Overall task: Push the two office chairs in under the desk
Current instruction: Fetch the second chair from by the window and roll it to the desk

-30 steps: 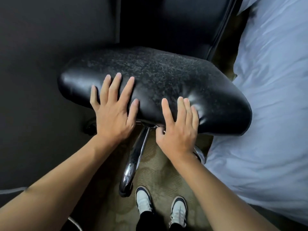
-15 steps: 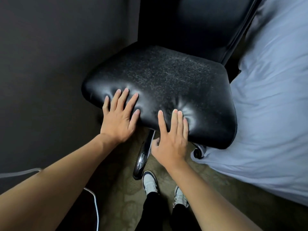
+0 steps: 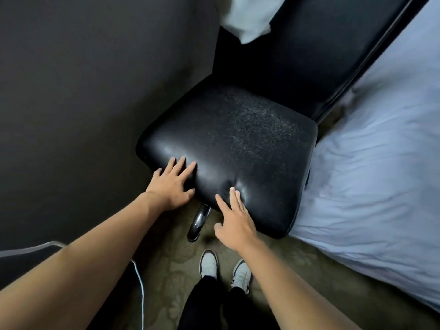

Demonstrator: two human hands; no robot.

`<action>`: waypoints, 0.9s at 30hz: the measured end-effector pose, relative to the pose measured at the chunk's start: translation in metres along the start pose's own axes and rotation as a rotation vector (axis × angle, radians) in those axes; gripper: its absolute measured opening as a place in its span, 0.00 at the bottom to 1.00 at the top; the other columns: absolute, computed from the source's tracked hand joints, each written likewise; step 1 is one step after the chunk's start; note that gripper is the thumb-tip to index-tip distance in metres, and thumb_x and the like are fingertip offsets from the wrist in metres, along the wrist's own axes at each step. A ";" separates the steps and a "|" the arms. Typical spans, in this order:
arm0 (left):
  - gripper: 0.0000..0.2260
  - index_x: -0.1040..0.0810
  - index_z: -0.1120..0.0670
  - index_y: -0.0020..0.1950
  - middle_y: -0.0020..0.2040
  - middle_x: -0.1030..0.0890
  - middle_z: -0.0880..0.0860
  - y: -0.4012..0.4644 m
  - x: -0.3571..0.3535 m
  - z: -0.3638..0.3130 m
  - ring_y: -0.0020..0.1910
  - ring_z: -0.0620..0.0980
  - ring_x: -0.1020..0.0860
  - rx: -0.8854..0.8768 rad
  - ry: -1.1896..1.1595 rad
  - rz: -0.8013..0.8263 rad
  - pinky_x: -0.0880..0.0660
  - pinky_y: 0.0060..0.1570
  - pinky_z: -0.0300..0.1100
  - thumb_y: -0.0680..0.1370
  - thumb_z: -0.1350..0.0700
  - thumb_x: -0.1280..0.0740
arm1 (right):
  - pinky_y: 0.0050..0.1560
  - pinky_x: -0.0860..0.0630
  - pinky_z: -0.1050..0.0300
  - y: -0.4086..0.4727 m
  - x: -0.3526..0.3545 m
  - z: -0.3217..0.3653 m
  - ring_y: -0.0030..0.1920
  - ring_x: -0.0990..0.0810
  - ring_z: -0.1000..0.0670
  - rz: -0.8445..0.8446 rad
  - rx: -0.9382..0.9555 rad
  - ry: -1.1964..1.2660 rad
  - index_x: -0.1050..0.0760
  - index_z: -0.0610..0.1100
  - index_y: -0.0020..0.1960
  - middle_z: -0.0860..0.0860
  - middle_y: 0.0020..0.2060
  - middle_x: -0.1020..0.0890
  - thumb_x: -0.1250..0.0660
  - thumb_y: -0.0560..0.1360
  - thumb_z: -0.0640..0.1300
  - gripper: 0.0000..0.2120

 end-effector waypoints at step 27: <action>0.30 0.45 0.43 0.77 0.72 0.33 0.51 -0.138 0.307 -0.117 0.69 0.51 0.32 -0.110 -0.663 -0.666 0.34 0.62 0.44 0.77 0.48 0.37 | 0.66 0.34 0.50 -0.130 0.337 0.093 0.71 0.38 0.49 -0.617 0.095 0.108 0.45 0.53 0.77 0.52 0.73 0.36 0.38 0.75 0.45 0.32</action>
Point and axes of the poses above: each hand's wrist, its own y-axis towards the middle knuckle, its own x-axis out of the back of the hand, z = x × y, the point moved 9 cm from there along y, towards the middle knuckle
